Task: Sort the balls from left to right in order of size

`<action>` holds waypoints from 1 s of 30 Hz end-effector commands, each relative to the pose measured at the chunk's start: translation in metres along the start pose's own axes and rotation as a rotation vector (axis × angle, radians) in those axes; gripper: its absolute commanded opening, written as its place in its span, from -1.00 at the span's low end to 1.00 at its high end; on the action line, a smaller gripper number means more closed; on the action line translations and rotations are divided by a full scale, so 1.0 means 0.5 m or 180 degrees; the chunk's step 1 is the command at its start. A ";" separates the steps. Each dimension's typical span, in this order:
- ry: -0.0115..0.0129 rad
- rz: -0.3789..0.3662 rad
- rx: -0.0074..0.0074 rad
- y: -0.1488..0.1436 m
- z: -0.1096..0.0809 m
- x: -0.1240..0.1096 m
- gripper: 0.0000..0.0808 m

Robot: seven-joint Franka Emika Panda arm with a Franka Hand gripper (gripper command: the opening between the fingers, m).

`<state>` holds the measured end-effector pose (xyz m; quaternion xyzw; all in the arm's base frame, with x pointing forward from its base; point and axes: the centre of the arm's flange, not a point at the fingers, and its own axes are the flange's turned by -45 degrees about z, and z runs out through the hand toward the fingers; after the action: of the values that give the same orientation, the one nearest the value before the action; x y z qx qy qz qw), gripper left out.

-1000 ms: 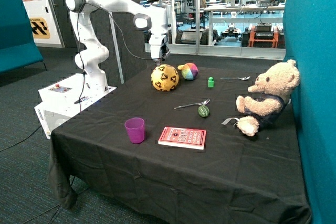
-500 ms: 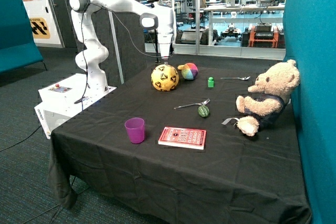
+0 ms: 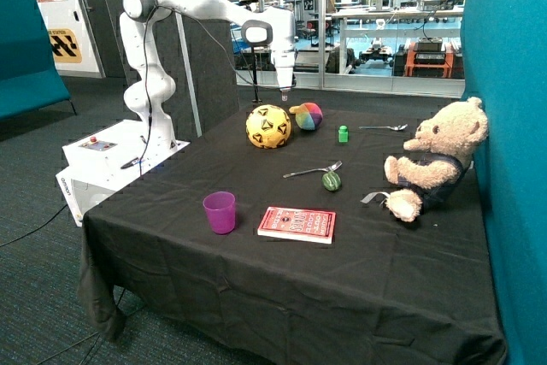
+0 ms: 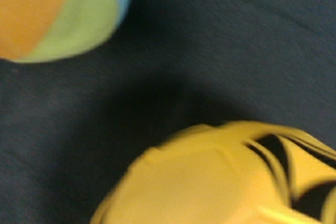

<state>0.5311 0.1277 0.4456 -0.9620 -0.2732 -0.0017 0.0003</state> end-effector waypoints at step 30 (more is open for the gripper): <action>-0.00109 -0.0535 0.00018 -0.218 0.093 0.127 0.68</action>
<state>0.5341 0.2201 0.4142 -0.9444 -0.3288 0.0018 0.0016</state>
